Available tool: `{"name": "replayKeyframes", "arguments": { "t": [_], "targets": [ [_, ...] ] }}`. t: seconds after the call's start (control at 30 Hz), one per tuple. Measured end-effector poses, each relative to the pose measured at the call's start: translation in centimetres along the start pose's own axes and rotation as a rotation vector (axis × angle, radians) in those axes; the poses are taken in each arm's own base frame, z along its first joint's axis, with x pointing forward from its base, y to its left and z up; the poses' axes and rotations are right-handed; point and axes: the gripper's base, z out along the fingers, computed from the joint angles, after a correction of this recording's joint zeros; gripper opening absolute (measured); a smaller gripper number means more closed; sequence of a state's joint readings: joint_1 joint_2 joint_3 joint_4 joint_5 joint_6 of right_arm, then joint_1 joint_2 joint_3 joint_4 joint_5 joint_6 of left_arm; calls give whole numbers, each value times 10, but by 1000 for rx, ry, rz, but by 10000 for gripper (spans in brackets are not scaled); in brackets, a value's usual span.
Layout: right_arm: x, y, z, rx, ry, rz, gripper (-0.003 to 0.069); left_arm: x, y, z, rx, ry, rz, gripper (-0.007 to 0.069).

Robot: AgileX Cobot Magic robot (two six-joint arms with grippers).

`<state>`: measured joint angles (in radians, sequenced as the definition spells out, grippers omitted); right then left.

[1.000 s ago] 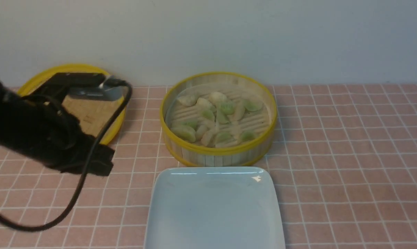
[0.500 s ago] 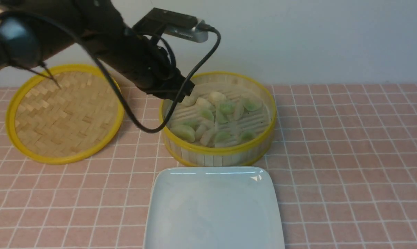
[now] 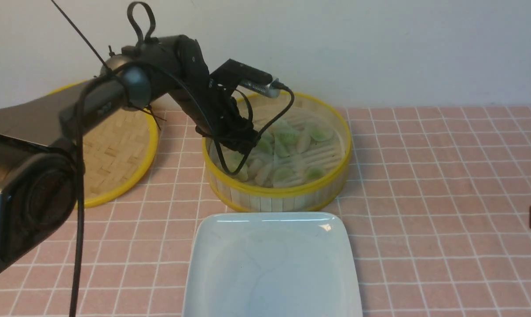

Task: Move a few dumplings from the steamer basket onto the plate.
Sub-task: Use the left arm to grab a dumpling from the steamer

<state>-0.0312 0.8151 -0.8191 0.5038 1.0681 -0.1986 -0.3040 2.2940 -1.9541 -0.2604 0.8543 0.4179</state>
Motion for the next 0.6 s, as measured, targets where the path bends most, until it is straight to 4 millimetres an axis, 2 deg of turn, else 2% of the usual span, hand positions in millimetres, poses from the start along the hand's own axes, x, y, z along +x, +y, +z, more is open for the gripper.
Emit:
{"name": "replayKeyframes", "arguments": {
  "t": [0.1, 0.23, 0.33, 0.37, 0.4, 0.43, 0.6],
  "targets": [
    [0, 1, 0, -6, -1, 4, -15, 4, 1, 9, 0, 26, 5, 362],
    [0, 1, 0, -10, -2, 7, -15, 5, 1, 12, 1, 29, 6, 349],
    [0, 1, 0, -12, -2, 8, -15, 5, 0, 14, 14, 31, -3, 274],
    [0, 1, 0, -13, -2, 9, -15, 5, -2, 15, 19, 32, -8, 213],
    [0, 1, 0, -13, -2, 9, -15, 5, -2, 15, 19, 32, -9, 203],
    [0, 1, 0, -14, -2, 9, -15, 3, -3, 14, 24, 32, -23, 125],
    [0, 2, 0, -18, 0, 12, -15, -4, -4, -1, 27, 78, -35, 106]
  ]
}}
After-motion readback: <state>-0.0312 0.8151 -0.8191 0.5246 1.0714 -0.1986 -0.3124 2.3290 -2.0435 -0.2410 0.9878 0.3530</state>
